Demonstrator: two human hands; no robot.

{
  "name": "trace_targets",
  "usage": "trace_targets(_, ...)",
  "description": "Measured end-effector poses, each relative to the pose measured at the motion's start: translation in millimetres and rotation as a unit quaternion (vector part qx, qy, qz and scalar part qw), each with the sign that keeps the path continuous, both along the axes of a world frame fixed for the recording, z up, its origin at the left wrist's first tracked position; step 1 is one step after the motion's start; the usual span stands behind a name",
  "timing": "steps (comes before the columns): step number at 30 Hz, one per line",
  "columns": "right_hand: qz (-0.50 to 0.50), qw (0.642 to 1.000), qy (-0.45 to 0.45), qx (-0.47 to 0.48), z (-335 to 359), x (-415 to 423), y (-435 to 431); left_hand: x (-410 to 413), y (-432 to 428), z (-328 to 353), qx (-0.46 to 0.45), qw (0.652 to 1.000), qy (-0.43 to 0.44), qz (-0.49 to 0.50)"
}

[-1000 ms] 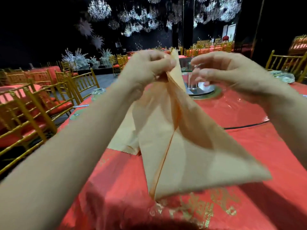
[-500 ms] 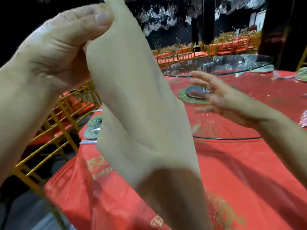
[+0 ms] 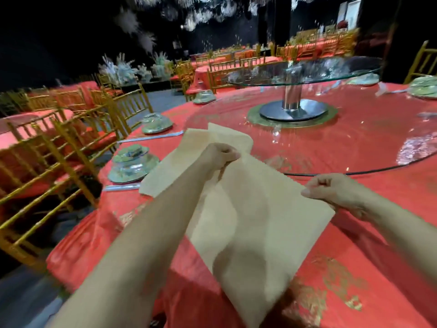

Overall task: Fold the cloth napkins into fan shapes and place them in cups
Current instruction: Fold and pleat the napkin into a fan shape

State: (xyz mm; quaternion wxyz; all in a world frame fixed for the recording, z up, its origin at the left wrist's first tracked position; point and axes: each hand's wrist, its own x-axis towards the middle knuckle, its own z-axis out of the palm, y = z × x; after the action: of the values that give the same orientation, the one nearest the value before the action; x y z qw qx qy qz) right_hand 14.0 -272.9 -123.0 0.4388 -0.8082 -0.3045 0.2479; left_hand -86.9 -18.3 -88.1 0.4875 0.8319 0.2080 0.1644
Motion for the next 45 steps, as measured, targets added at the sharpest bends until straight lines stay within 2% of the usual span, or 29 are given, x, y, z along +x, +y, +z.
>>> trace_targets(2, -0.067, 0.996, -0.003, 0.053, 0, 3, -3, 15, -3, -4, -0.035, 0.999, -0.026, 0.016)
trace_targets(4, -0.100, 0.991, -0.057, 0.068, 4, 7, 0, 26, -5, -6, -0.054, 0.997, -0.036, 0.036)
trace_targets(6, -0.116, 0.985, -0.120, 0.038, 4, 16, 5, 33, -5, -11, -0.054, 0.997, -0.031, 0.052)
trace_targets(8, -0.125, 0.972, -0.197, -0.035, 1, 16, 7, 37, -7, -14, -0.052, 0.996, -0.033, 0.070)
trace_targets(10, -0.132, 0.907, -0.386, -0.101, -3, 3, 11, 40, -10, -17, -0.050, 0.995, -0.046, 0.072)
trace_targets(11, -0.116, 0.870, -0.472, -0.081, -5, -8, 13, 41, -12, -18, -0.049, 0.995, -0.047, 0.069)
trace_targets(12, -0.071, 0.853, -0.516, -0.037, -7, -24, 16, 41, -15, -19, -0.049, 0.995, -0.052, 0.063)
trace_targets(14, 0.053, 0.856, -0.514, 0.021, -13, -56, 22, 43, -18, -22, -0.064, 0.994, -0.076, 0.052)
trace_targets(15, 0.103, 0.863, -0.494, 0.012, -21, -69, 26, 43, -20, -22, -0.081, 0.992, -0.087, 0.051)
trace_targets(18, 0.194, 0.859, -0.459, -0.117, -43, -81, 36, 41, -23, -23, -0.084, 0.991, -0.093, 0.049)
trace_targets(19, 0.212, 0.855, -0.446, -0.158, -46, -82, 37, 39, -24, -22, -0.073, 0.992, -0.086, 0.049)
trace_targets(22, 0.225, 0.862, -0.413, -0.190, -56, -83, 36, 40, -21, -24, -0.040, 0.995, -0.079, 0.047)
trace_targets(29, 0.245, 0.858, -0.403, -0.203, -57, -82, 36, 40, -23, -22, -0.041, 0.995, -0.071, 0.053)
trace_targets(31, 0.241, 0.859, -0.405, -0.201, -58, -82, 37, 36, -25, -17, 0.029, 0.998, -0.025, 0.053)
trace_targets(33, 0.238, 0.859, -0.406, -0.200, -58, -82, 37, 24, -30, -16, 0.172, 0.983, 0.015, 0.056)
trace_targets(35, 0.233, 0.862, -0.402, -0.201, -59, -82, 37, -5, -45, -18, 0.215, 0.977, -0.001, 0.003)
trace_targets(37, 0.228, 0.868, -0.398, -0.192, -59, -82, 37, -40, -66, -35, 0.248, 0.964, 0.038, -0.083)
trace_targets(39, 0.227, 0.874, -0.392, -0.179, -58, -82, 37, -69, -80, -64, 0.383, 0.915, 0.053, -0.118)
trace_targets(41, 0.226, 0.879, -0.382, -0.175, -58, -82, 37, -83, -78, -95, 0.473, 0.875, 0.054, -0.086)
trace_targets(43, 0.227, 0.878, -0.380, -0.183, -59, -81, 38, -86, -77, -106, 0.504, 0.861, 0.053, -0.046)
trace_targets(45, 0.230, 0.875, -0.386, -0.178, -59, -80, 38, -87, -78, -104, 0.491, 0.868, 0.061, -0.044)
